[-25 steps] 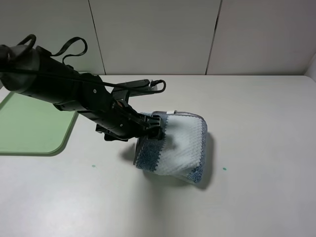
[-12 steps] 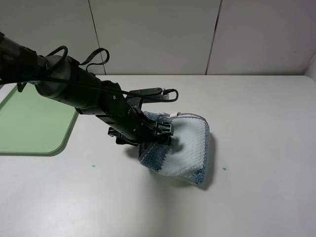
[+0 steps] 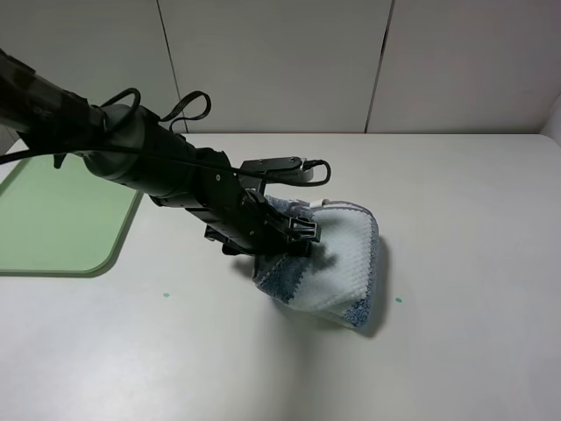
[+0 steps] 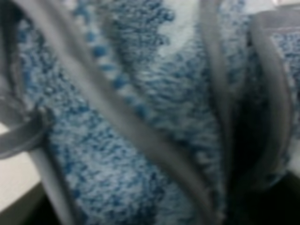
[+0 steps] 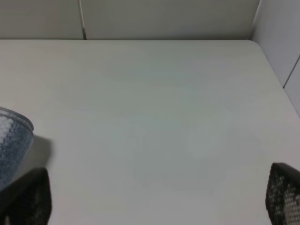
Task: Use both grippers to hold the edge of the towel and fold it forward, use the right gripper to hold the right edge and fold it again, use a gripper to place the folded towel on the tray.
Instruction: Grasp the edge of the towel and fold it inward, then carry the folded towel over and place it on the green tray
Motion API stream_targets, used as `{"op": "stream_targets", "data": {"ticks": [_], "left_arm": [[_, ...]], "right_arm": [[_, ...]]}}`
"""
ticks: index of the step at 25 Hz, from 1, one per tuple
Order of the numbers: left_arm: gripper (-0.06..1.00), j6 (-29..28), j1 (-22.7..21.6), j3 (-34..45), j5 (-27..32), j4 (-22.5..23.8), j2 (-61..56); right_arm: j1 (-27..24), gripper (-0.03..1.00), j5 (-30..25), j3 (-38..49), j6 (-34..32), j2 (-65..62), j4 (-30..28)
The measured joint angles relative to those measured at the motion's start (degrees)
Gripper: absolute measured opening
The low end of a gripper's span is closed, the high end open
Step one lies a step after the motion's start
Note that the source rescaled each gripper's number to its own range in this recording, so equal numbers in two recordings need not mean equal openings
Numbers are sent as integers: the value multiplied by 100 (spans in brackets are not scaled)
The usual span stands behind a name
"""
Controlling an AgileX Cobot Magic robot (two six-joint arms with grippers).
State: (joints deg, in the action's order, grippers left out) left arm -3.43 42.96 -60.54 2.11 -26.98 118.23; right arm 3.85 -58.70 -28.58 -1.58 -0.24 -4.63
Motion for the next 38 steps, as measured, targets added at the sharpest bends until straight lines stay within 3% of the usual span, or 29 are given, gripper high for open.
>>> {"op": "stream_targets", "data": {"ticks": [2,5,7,21,28,38], "left_arm": [[56,0,22,0,0,-65,24],[24,-5,28,-5,-6,-112,44],[15,49,28,-10,-6,-112,44],[15,151,28,-10,51,-126,27],[15,374,-19,-4,428,-120,-121],[14,404,-674,69,1142,666,-699]], "right_arm": [[0,100,0,0,0,0,0],[0,100,0,0,0,0,0],[0,100,0,0,0,0,0],[0,100,0,0,0,0,0],[0,100,0,0,0,0,0],[0,100,0,0,0,0,6]]}}
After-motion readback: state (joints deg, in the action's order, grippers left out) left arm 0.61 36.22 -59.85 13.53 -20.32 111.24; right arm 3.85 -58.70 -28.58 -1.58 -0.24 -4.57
